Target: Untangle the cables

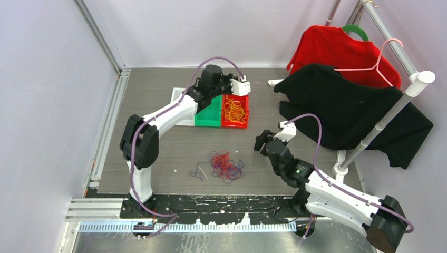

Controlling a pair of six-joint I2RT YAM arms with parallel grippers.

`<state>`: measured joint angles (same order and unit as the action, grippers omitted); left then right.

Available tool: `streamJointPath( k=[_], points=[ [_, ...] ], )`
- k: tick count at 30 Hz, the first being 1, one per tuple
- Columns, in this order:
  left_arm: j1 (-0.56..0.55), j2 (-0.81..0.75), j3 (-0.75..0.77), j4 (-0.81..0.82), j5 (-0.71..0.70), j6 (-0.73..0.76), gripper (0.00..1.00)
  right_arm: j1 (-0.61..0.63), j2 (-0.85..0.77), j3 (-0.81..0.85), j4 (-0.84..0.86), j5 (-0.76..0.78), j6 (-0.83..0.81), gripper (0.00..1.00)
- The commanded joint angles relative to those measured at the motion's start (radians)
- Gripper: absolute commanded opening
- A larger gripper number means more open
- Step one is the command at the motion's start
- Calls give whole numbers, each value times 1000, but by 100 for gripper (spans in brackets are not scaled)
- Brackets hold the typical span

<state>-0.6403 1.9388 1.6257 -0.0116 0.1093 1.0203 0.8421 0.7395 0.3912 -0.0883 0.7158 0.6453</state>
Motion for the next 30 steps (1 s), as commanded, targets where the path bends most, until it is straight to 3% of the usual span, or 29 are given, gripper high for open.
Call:
streamJointPath(
  k=[1, 11, 17, 20, 24, 30],
  points=[
    [-13, -21, -18, -45, 47, -42, 0, -62, 75, 71, 74, -70, 55, 65],
    [-41, 60, 44, -260, 48, -68, 0, -131, 65, 53, 60, -108, 125, 64],
    [-44, 156, 157, -279, -15, -63, 0, -141, 47, 40, 50, -115, 146, 64],
    [-43, 196, 228, -298, -23, -74, 0, -143, 62, 32, 96, -158, 117, 70],
    [-43, 218, 261, -325, -12, -68, 0, -149, 127, 47, 136, -200, 91, 77],
    [-40, 262, 326, -415, -2, -120, 1, -158, 312, 51, 340, -320, -37, 81]
  ],
)
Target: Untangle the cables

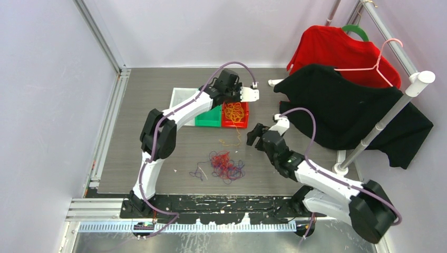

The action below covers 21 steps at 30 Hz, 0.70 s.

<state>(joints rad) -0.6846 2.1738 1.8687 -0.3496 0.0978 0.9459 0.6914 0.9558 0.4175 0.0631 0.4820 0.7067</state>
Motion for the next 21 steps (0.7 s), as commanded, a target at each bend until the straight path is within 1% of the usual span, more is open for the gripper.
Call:
streamJointPath(
  k=[1, 4, 5, 8, 11, 15, 16, 18, 20, 21],
  points=[
    [5, 36, 105, -107, 10, -51, 3, -9, 144, 34, 213, -105, -125, 81],
    [16, 62, 154, -166, 18, -74, 9, -14, 287, 89, 251, -151, -193, 81],
    [20, 68, 169, -184, 21, -97, 10, -15, 328, 104, 273, -187, -212, 81],
    [32, 85, 200, -227, 34, -129, 12, -16, 442, 138, 332, -236, -233, 80],
    [37, 93, 206, -248, 50, -146, 14, -19, 530, 166, 391, -253, -243, 76],
    [47, 102, 214, -279, 77, -168, 21, -20, 619, 206, 426, -276, -243, 69],
    [52, 104, 219, -285, 84, -176, 23, -20, 637, 215, 425, -280, -243, 65],
    [61, 110, 245, -306, 97, -192, 27, -20, 667, 224, 420, -278, -242, 54],
    [74, 108, 269, -323, 113, -214, 31, -20, 675, 224, 412, -254, -238, 38],
    [81, 104, 280, -333, 126, -223, 33, -21, 672, 226, 403, -236, -237, 27]
  ],
)
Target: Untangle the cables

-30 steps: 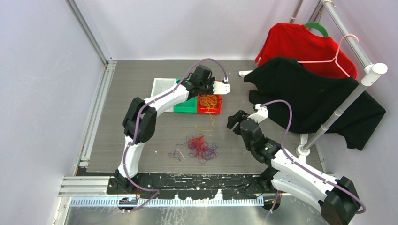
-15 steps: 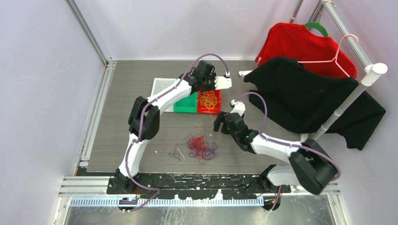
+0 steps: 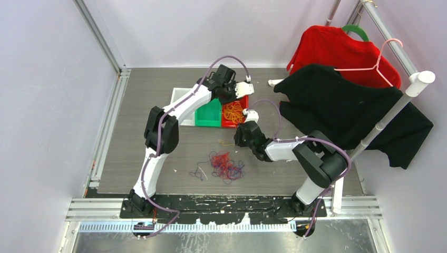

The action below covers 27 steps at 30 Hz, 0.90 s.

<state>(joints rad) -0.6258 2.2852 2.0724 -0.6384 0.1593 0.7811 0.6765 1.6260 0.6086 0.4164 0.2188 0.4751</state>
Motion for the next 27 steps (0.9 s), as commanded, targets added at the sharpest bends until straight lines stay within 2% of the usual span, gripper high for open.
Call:
streamJointPath(
  k=[1, 2, 3, 8, 11, 17, 27],
  points=[
    [30, -15, 84, -56, 78, -66, 35, -8, -7, 36, 37, 37, -10, 14],
    [36, -23, 92, -67, 95, -69, 37, -12, -21, 37, 22, 45, -14, 3],
    [41, -32, 98, -76, 103, -71, 39, -18, -42, 39, 10, 48, -16, 1],
    [75, -85, 105, -122, 154, -80, 49, -61, -147, 103, -80, -1, -37, 1],
    [97, -110, 113, -166, 179, -91, 55, -80, -154, 183, -150, -27, -78, 1],
    [171, -211, 65, -202, 231, -134, 58, -112, -60, 341, -259, -48, -130, 1],
    [327, -432, -130, -191, 317, -153, 58, -121, 174, 567, -369, 46, -231, 1]
  ],
)
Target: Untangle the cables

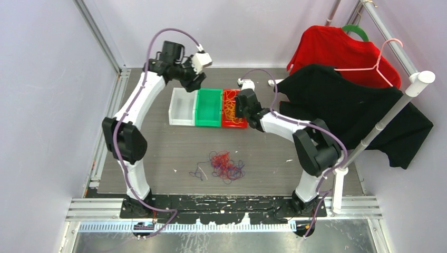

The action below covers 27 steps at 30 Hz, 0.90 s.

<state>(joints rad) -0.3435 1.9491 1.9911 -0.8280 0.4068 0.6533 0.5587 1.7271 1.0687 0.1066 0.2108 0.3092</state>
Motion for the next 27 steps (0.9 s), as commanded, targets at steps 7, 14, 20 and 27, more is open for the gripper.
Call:
streamJointPath(
  k=[7, 14, 20, 27],
  points=[
    [123, -235, -191, 37, 126, -30, 58, -2, 180, 144, -56, 96, -47, 1],
    [171, -263, -249, 30, 132, -19, 58, 19, 209, 171, -74, 154, -62, 22],
    [237, -265, -282, 34, 135, -27, 58, 28, 214, 204, -150, 224, -75, 40],
    [309, -299, -364, 55, 137, 1, 57, 33, 83, 150, -164, 220, -50, 50]
  ],
)
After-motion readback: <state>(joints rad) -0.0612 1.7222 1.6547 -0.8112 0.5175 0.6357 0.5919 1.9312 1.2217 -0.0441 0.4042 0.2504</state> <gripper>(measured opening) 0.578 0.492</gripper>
